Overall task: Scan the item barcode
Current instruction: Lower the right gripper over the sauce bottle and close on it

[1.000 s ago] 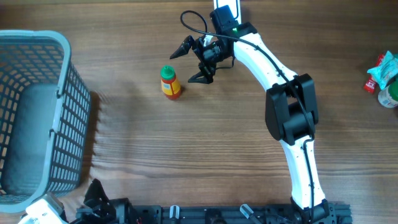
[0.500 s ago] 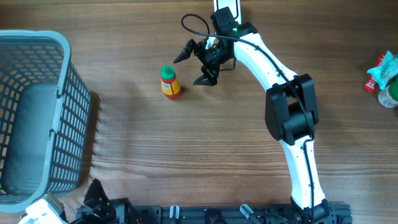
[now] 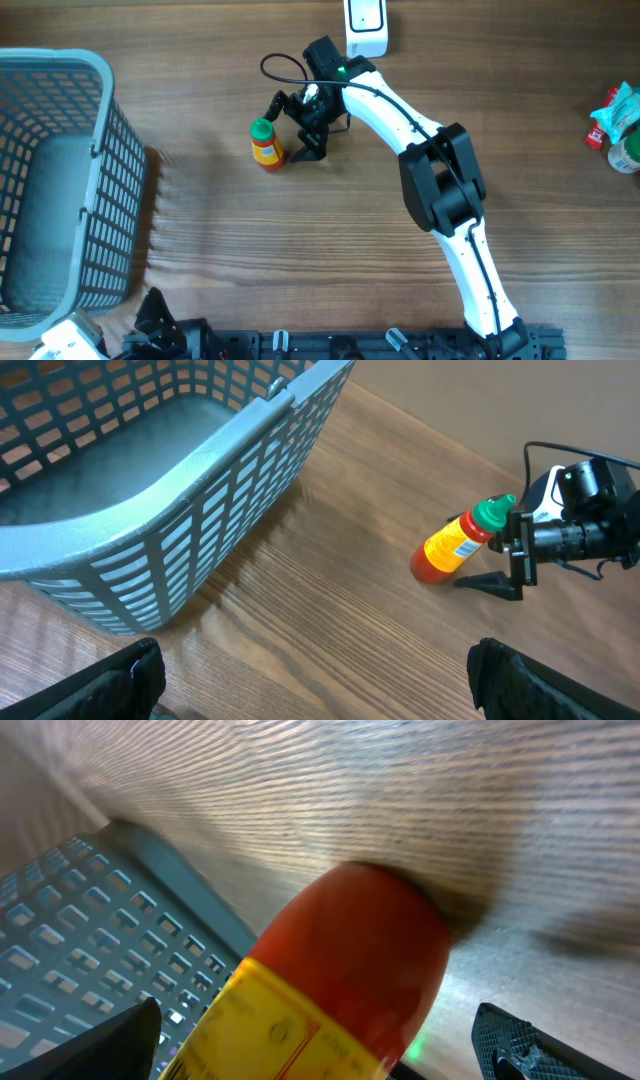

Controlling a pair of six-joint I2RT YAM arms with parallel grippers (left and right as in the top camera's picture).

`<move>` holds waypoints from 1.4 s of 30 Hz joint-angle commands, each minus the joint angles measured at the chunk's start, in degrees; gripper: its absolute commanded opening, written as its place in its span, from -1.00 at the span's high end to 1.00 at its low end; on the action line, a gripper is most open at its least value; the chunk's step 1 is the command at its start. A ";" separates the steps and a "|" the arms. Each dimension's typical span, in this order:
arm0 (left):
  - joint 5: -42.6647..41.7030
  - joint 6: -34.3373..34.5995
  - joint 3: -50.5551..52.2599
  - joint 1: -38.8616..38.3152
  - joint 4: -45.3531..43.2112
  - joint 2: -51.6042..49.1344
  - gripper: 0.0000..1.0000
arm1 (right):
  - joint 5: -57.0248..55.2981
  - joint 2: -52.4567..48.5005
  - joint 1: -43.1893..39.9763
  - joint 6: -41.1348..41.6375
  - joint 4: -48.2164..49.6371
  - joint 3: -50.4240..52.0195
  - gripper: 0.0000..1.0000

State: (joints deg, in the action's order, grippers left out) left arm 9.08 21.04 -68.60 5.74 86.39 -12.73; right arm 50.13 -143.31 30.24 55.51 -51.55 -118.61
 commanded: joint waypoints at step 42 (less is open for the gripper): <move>-0.07 -0.94 -0.09 0.39 -0.17 0.37 -1.00 | -45.53 20.61 12.68 -33.75 -8.07 -2.40 -0.99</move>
State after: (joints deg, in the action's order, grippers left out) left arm 9.08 21.04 -68.60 5.74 86.39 -12.73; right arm 14.35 -119.98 38.04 26.06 -59.11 -121.67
